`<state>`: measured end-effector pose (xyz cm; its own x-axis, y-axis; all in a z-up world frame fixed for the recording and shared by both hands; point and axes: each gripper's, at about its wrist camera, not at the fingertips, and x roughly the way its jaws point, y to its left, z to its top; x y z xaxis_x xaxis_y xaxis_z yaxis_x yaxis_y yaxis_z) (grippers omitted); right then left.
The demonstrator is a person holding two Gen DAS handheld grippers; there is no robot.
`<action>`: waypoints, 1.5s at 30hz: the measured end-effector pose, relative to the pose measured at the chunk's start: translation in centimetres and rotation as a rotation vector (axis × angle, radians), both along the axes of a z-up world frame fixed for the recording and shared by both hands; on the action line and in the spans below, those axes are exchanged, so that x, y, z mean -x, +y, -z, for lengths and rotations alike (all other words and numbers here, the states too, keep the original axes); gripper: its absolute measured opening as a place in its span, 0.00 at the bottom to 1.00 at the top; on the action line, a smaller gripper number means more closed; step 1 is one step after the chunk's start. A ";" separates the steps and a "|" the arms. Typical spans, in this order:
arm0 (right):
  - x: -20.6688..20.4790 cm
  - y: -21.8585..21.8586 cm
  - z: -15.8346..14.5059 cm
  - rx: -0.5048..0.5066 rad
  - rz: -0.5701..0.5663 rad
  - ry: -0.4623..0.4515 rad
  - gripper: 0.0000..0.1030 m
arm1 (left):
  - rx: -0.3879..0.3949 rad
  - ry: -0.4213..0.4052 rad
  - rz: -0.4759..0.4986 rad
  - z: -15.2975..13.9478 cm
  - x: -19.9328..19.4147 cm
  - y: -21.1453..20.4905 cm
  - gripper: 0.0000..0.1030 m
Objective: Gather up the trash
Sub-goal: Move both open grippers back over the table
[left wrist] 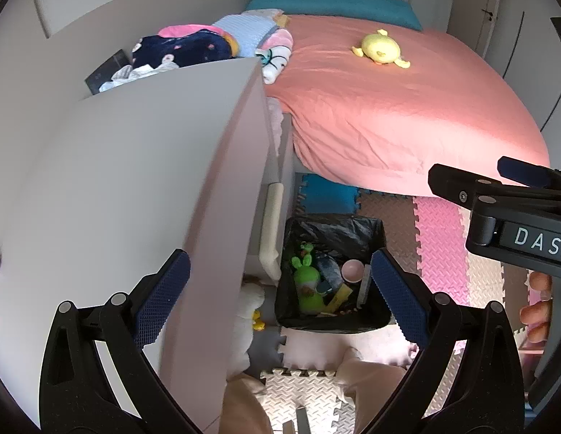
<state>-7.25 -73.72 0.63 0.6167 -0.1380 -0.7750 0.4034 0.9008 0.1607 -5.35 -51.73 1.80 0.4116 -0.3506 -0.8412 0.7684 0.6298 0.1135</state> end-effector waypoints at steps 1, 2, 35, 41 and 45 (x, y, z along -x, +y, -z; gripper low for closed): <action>-0.1 0.6 -0.2 0.003 -0.010 -0.004 0.97 | 0.002 0.001 -0.004 -0.2 -0.1 0.3 0.94; -0.4 1.3 -0.4 0.005 -0.020 -0.006 0.97 | 0.005 0.000 -0.012 -0.4 -0.3 1.0 0.94; -5.1 34.8 -1.0 0.041 -0.515 -0.021 0.97 | 0.063 -0.032 -0.552 -3.0 -6.8 37.1 0.94; -4.0 40.5 0.0 0.049 -0.611 -0.009 0.97 | 0.050 -0.050 -0.627 -2.9 -6.0 43.0 0.94; -3.3 43.0 1.0 0.070 -0.642 0.008 0.97 | 0.063 -0.024 -0.676 -2.3 -5.3 46.3 0.94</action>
<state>-3.96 -30.74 -0.38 0.5880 0.2056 -0.7823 -0.2180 0.9717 0.0915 -0.05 -5.42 4.08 0.5755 -0.0581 -0.8157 0.2014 0.9768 0.0726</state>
